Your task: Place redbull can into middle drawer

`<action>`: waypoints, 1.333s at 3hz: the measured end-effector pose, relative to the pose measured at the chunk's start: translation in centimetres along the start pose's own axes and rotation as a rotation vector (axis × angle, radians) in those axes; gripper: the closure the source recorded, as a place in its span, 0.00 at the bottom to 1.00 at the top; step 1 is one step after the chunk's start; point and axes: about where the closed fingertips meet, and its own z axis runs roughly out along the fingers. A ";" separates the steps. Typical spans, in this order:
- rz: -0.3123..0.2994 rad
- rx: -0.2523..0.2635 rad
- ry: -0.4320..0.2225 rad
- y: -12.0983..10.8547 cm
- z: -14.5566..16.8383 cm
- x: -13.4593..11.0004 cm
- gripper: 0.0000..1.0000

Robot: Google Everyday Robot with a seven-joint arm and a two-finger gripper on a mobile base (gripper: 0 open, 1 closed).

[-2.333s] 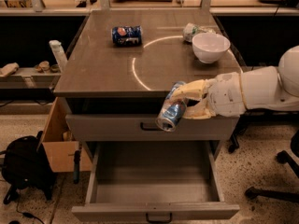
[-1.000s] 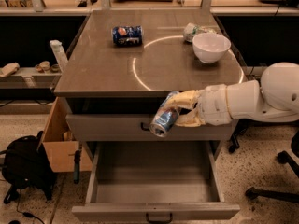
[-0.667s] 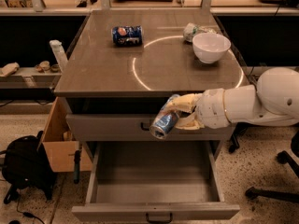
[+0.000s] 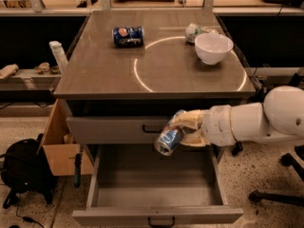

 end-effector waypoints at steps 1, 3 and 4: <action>0.041 0.006 0.014 1.8 -0.6 -0.9 1.00; 0.104 0.027 0.025 5.2 0.0 -0.6 1.00; 0.142 0.026 0.034 7.2 1.1 0.6 1.00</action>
Offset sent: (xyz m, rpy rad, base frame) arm -0.0349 -0.0215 -0.0386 0.0440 0.0716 -0.0917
